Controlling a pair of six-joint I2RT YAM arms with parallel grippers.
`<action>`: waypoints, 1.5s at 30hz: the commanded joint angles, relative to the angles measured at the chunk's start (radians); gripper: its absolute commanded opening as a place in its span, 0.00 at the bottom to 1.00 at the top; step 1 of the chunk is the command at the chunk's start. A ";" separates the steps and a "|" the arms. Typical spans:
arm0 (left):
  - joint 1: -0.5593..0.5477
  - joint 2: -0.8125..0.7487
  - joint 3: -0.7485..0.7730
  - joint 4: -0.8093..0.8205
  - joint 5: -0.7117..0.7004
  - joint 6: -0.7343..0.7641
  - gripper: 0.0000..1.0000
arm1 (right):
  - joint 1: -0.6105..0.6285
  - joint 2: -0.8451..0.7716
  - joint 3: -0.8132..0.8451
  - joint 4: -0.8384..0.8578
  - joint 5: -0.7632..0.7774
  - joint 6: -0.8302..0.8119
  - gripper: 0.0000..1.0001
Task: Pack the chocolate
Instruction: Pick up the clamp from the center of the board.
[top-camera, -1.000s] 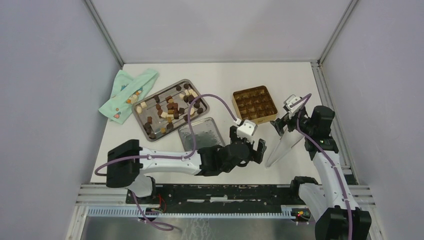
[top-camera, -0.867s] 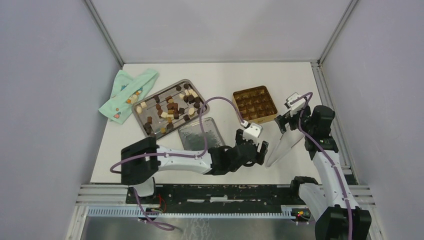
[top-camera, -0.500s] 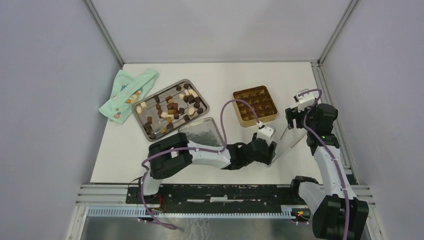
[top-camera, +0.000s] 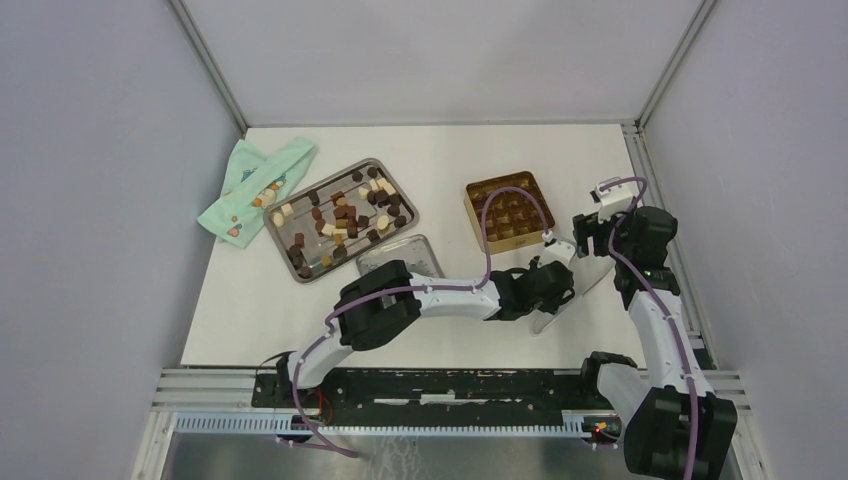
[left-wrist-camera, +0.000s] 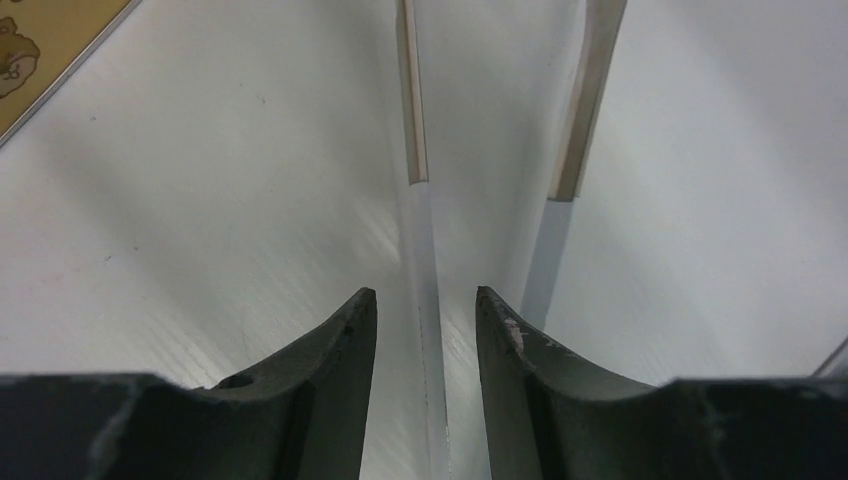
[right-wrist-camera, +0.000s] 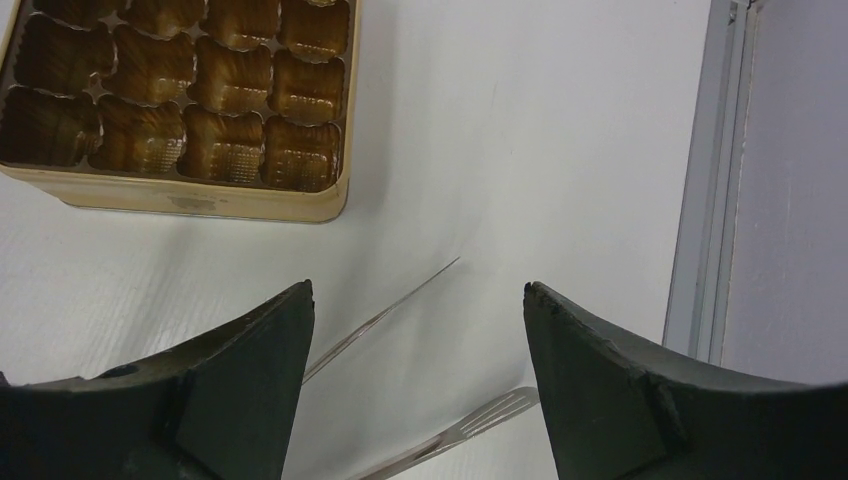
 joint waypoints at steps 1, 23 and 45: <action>-0.004 0.051 0.110 -0.128 -0.052 0.000 0.46 | -0.005 0.001 0.041 0.025 -0.017 0.018 0.82; -0.024 -0.154 -0.082 -0.107 -0.143 -0.009 0.02 | -0.006 -0.073 0.031 0.010 -0.315 -0.028 0.83; 0.059 -1.098 -0.984 0.289 0.033 -0.327 0.02 | 0.021 -0.125 0.396 -0.604 -1.206 -0.463 0.91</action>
